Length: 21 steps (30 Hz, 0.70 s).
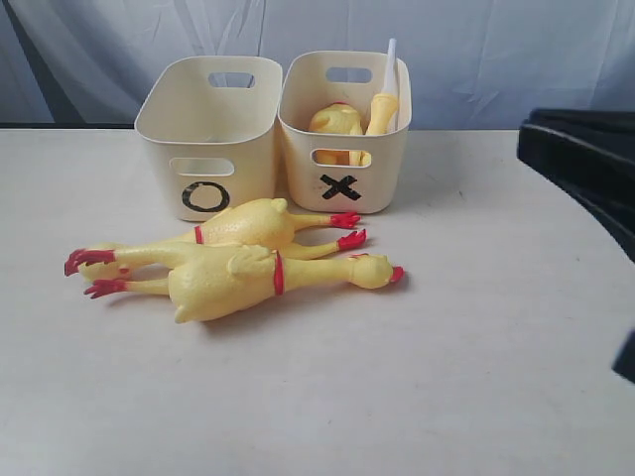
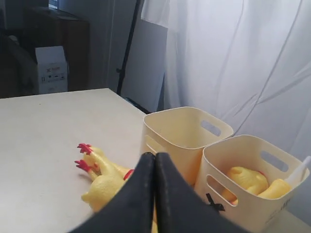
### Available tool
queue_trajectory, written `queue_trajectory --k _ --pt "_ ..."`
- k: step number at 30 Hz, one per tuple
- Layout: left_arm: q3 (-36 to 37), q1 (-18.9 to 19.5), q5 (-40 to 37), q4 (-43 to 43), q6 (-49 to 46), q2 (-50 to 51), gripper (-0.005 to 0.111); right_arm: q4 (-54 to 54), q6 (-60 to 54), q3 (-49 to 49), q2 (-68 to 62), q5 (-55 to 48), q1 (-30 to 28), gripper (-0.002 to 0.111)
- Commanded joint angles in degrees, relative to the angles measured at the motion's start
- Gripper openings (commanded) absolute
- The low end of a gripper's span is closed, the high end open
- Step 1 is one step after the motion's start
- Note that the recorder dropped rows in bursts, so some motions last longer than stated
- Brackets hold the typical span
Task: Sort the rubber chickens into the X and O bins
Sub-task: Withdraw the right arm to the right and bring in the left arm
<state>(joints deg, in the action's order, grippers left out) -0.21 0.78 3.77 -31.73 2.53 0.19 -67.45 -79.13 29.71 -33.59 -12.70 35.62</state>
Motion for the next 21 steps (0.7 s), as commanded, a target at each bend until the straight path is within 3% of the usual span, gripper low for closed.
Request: queue_trajectory --k 1,7,12,16,21 --pt "0.2 0.3 4.0 -7.6 3.7 -0.2 0.000 2.9 2.9 -4.8 8.1 -4.4 -0.3 0.000" --pt "-1.0 0.3 1.9 -7.6 9.4 -0.2 0.000 12.7 11.8 -5.6 13.3 -13.2 -0.3 0.000" --pt "-7.0 0.3 -6.0 2.6 9.0 -0.2 0.000 23.6 21.1 -5.6 15.3 -20.3 -0.3 0.000" --pt "-11.9 0.3 -10.8 8.5 8.3 1.0 0.000 25.5 24.2 -5.6 16.9 -23.9 -0.3 0.000" --pt "-19.2 0.3 -18.0 8.6 -6.9 7.6 0.006 26.1 26.0 -5.6 19.2 -25.4 -0.3 0.000"
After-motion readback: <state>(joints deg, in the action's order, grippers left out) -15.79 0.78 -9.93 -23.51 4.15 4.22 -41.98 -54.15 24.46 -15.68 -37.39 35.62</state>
